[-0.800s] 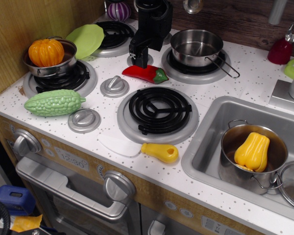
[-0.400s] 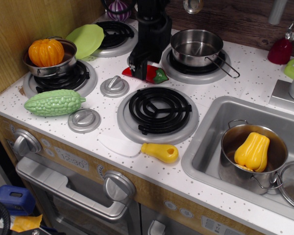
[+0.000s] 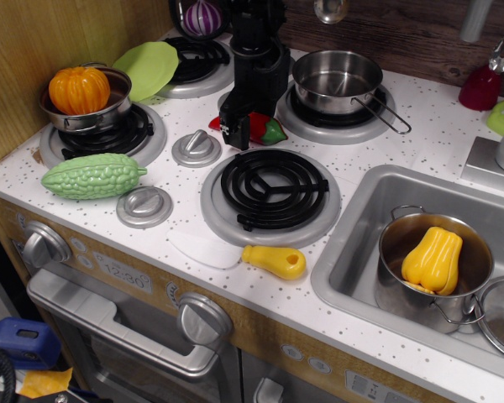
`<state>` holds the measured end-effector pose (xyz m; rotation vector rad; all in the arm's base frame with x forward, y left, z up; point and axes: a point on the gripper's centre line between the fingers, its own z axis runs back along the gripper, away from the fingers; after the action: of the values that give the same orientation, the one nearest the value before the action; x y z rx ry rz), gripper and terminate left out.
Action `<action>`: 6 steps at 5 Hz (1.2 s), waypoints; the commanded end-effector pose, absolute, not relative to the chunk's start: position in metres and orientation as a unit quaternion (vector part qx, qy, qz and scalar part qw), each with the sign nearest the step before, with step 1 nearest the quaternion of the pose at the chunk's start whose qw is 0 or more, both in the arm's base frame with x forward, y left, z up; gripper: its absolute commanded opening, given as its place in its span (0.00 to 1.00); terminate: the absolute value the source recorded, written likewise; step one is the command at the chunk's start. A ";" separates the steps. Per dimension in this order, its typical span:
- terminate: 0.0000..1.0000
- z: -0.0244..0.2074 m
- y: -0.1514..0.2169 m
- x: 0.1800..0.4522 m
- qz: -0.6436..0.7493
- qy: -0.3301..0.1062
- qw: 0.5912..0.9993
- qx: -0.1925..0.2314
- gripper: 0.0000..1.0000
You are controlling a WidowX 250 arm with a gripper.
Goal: Put pepper in pot or pan
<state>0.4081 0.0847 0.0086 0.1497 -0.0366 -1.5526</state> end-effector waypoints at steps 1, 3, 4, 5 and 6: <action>0.00 0.019 0.096 0.418 -0.696 -0.034 0.712 0.088 1.00; 0.00 0.035 0.090 0.420 -0.689 -0.034 0.716 0.110 0.00; 0.00 0.052 0.080 0.420 -0.679 -0.028 0.719 0.148 0.00; 0.00 0.075 0.075 0.420 -0.675 -0.015 0.716 0.179 0.00; 0.00 0.096 0.070 0.426 -0.663 -0.014 0.723 0.195 0.00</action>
<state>0.4235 0.0672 0.0613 0.3584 0.0390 -1.4704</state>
